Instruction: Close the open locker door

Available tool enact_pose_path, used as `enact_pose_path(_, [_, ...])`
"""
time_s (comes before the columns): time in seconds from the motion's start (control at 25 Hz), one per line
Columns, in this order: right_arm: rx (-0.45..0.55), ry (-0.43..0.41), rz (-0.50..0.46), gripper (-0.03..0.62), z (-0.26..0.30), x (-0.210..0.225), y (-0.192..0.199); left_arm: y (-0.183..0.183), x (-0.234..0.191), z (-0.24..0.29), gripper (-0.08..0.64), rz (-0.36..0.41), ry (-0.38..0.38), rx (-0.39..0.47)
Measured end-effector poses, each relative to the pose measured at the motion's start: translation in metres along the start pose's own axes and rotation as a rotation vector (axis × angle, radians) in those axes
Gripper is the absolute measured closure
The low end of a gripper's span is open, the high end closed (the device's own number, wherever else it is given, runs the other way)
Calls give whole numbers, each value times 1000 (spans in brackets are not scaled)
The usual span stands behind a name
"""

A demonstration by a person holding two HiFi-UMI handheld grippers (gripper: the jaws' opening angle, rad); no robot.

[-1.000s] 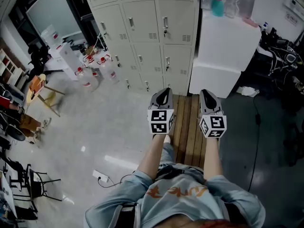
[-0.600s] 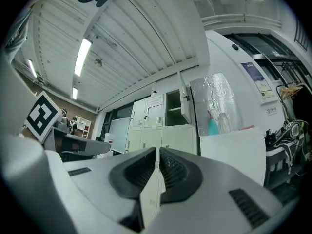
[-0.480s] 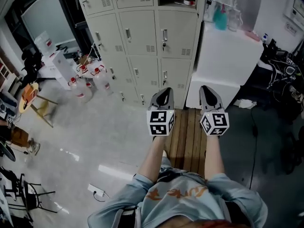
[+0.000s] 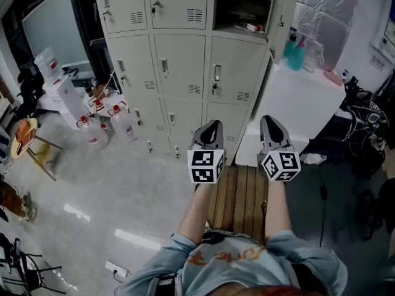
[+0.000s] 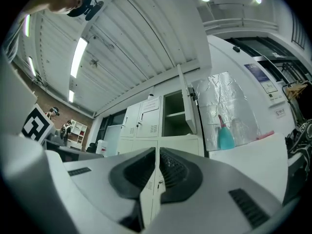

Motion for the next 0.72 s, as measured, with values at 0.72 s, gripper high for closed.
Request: enact_pose_path(0.72, [63, 52, -161, 546, 119, 68, -63, -41, -15, 136, 541, 20, 267, 56])
Point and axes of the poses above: the fingertips, and each gripper's own axes: z forward along the fingers, x to its right, y out of its underside, the point moved 8 cm from there along -z, backward along the fingers, and after that the axes turned 10 degrees about x, right-handed, at the moved point
